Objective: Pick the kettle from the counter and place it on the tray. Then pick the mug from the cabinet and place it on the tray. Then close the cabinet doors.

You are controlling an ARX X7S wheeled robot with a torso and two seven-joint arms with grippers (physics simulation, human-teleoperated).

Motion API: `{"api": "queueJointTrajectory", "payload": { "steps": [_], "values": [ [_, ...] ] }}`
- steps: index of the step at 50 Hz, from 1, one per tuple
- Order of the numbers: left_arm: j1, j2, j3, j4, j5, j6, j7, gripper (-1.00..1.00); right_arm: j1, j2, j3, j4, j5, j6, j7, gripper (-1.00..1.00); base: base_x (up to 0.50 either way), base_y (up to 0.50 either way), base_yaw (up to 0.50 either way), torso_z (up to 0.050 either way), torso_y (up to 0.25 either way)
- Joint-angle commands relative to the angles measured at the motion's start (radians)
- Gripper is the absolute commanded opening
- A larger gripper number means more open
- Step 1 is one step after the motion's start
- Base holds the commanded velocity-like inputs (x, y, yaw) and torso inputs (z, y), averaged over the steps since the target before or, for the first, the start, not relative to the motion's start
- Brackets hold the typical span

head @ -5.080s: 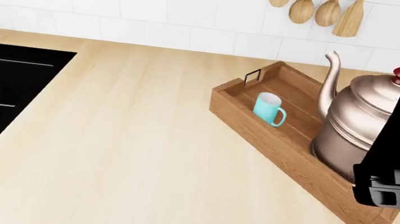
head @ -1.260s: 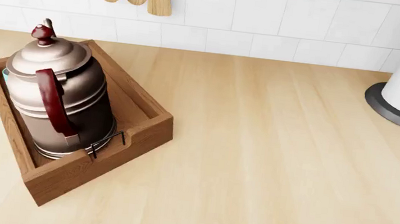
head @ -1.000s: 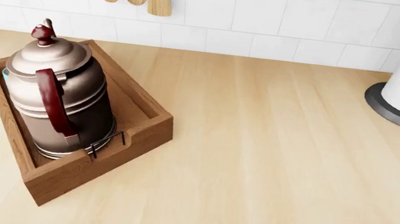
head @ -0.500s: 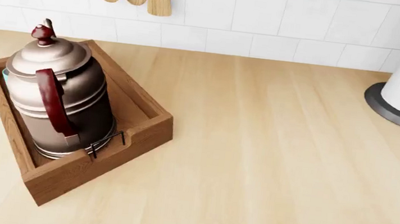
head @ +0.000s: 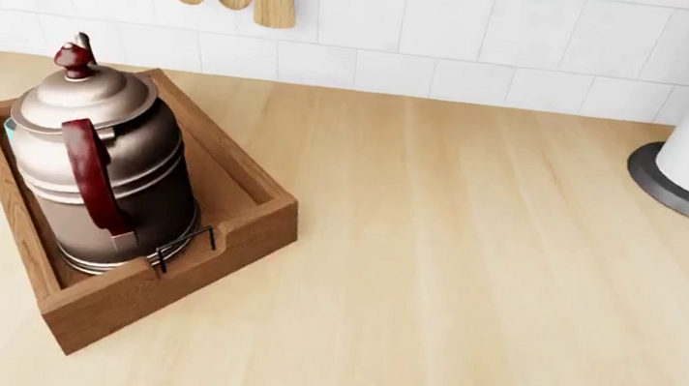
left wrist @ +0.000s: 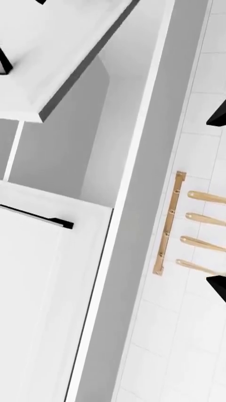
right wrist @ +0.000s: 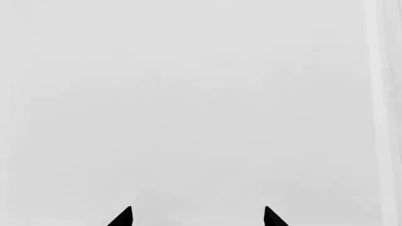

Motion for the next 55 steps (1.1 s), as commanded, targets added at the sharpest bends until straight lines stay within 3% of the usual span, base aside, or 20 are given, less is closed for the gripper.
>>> {"api": "queueJointTrajectory", "payload": {
  "steps": [1,20,37,42,55],
  "values": [
    [0.034,-0.02,0.008,-0.014,0.02,0.046,-0.003,1.0,-0.083,-0.039,-0.207,0.126,-0.019,-0.021,-0.072,1.0,0.0,0.0,0.0,0.0,0.0],
    [0.076,-0.028,0.023,-0.03,0.049,0.087,-0.005,1.0,-0.134,-0.083,-0.487,0.241,-0.209,-0.024,-0.128,1.0,0.0,0.0,0.0,0.0,0.0],
    [0.118,-0.039,0.039,-0.055,0.078,0.139,-0.009,1.0,-0.131,-0.157,-0.554,0.439,-0.275,-0.11,-0.158,1.0,0.01,0.0,0.0,0.0,0.0],
    [0.119,-0.039,0.036,-0.053,0.075,0.136,-0.008,1.0,-0.113,-0.13,-0.494,0.388,-0.234,-0.098,-0.124,1.0,0.01,0.0,0.01,0.002,0.0],
    [0.079,-0.001,0.012,-0.03,0.043,0.058,0.005,1.0,-0.052,0.07,-0.19,-0.203,0.043,0.101,0.086,1.0,0.0,0.0,0.0,0.001,0.0]
  ]
}}
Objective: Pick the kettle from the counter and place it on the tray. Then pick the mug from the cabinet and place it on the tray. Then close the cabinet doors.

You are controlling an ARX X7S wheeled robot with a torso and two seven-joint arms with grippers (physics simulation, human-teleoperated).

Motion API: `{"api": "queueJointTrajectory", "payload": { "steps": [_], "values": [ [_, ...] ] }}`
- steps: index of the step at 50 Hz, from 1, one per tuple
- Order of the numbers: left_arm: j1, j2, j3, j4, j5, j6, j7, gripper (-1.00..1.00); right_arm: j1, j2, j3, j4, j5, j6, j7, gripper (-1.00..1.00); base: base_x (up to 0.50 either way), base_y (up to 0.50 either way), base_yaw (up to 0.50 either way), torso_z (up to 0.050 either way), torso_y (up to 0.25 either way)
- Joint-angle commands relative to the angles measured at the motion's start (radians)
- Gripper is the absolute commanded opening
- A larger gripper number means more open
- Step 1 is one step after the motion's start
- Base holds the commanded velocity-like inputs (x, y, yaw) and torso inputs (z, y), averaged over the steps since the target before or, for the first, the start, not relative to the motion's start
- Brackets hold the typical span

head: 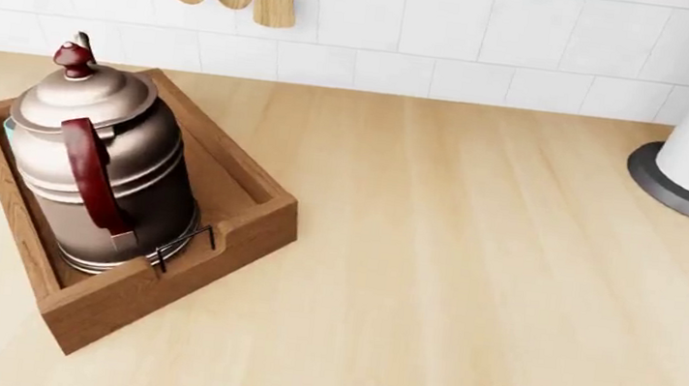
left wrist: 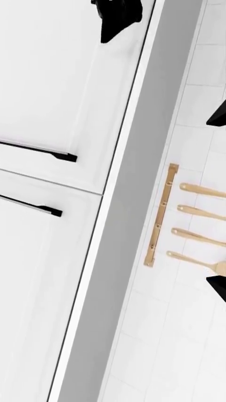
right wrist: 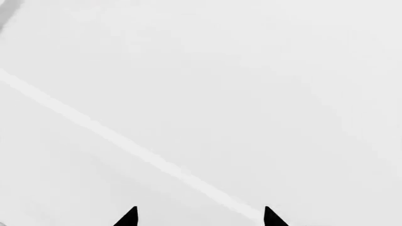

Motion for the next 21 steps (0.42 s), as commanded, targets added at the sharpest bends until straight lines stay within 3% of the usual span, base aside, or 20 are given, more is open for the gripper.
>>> {"api": "queueJointTrajectory", "payload": {
  "steps": [1,13,21],
  "values": [
    [-0.025,0.022,-0.017,0.016,-0.021,-0.049,0.008,1.0,0.015,0.115,0.192,-0.326,0.238,0.151,0.111,1.0,0.0,0.0,0.0,0.0,0.0],
    [-0.097,0.079,-0.036,0.049,-0.06,-0.167,0.016,1.0,-0.003,0.247,0.556,-0.776,0.759,0.429,0.49,1.0,0.0,0.0,0.0,0.0,0.0],
    [-0.156,0.128,-0.036,0.067,-0.082,-0.254,0.019,1.0,-0.111,0.373,0.666,-0.974,1.167,0.426,0.797,1.0,0.0,0.0,0.0,0.0,0.0]
  ]
}}
